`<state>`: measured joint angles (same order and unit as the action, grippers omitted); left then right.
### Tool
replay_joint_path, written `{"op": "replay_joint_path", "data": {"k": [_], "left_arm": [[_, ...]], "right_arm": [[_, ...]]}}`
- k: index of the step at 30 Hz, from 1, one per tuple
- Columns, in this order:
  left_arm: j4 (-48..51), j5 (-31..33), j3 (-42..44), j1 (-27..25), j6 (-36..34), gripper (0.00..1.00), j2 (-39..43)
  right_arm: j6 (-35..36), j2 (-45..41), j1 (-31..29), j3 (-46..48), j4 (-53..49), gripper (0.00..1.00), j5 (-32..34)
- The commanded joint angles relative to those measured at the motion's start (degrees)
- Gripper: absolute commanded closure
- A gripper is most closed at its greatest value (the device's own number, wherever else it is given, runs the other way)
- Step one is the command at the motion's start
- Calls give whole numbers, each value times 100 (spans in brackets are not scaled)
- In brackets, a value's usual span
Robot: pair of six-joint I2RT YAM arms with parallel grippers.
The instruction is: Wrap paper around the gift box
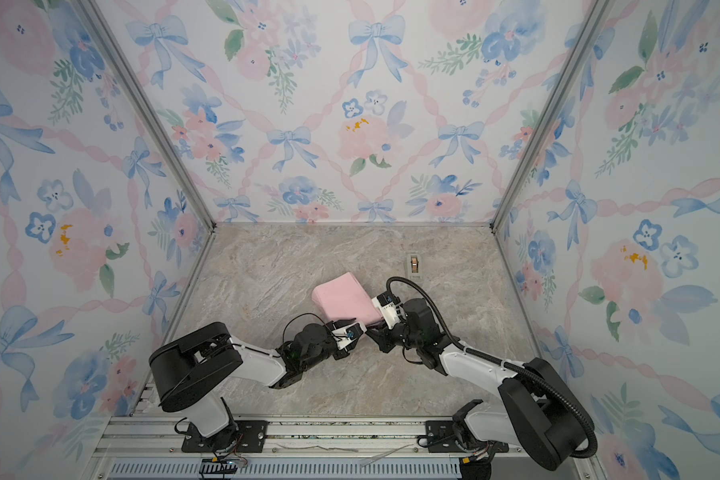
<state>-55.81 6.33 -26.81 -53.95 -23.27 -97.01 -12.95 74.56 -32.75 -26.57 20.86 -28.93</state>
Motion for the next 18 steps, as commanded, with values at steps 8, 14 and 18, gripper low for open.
{"op": "replay_joint_path", "data": {"k": [8, 14, 18], "left_arm": [[273, -101, 9, 25, 113, 56, -50], [273, -111, 7, 30, 127, 56, -50], [273, -107, 0, 31, 120, 57, -48]], "right_arm": [[365, 288, -175, -209, 434, 83, 338], [639, 380, -179, -239, 462, 81, 596], [641, 530, -174, -261, 539, 81, 607]]}}
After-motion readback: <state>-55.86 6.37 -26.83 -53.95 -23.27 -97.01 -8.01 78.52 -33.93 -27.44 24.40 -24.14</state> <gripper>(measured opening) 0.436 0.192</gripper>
